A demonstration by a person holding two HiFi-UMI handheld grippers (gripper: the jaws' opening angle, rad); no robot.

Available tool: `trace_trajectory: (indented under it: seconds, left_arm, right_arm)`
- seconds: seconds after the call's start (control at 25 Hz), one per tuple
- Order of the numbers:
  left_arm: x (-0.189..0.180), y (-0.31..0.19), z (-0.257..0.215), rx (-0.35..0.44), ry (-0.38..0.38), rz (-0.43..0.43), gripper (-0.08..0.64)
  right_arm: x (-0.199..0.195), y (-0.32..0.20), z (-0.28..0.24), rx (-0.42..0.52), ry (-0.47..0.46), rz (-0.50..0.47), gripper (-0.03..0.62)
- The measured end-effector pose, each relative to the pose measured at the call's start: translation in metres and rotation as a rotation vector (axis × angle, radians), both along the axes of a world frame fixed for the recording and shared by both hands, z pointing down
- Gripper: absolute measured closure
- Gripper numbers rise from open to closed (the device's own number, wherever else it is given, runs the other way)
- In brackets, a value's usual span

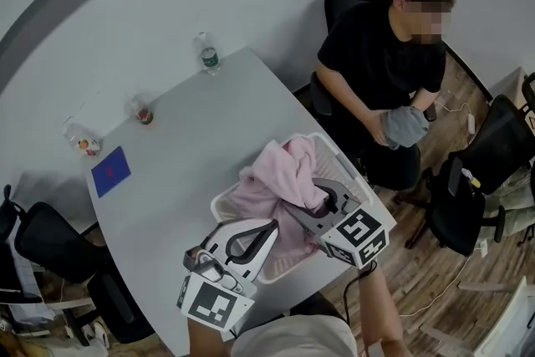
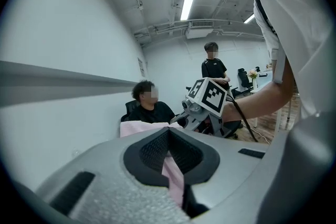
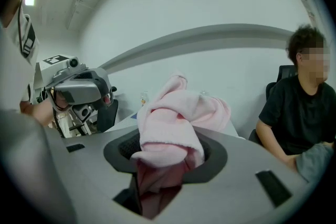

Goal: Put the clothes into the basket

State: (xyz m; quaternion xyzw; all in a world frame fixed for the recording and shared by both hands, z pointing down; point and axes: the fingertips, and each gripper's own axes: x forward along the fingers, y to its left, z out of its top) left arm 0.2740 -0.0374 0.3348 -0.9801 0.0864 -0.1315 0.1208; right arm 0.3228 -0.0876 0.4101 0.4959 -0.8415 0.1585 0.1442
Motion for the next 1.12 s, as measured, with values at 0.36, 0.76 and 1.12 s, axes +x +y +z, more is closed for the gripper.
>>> trace_trajectory:
  seconds: [0.36,0.76,1.12]
  left_arm:
    - [0.003,-0.013,0.019,-0.040,-0.018,-0.005,0.558]
    - [0.007,-0.022,0.039,-0.083,-0.041,-0.004,0.557]
    - [0.014,-0.026,0.074,-0.154,-0.081,-0.006,0.558]
  right_arm:
    - [0.000,0.001,0.052,-0.142,0.088,-0.085,0.411]
    - [-0.001,0.002,0.090,-0.289,0.169,-0.175,0.410]
    - [-0.004,0.003,0.124,-0.409,0.272,-0.272,0.410]
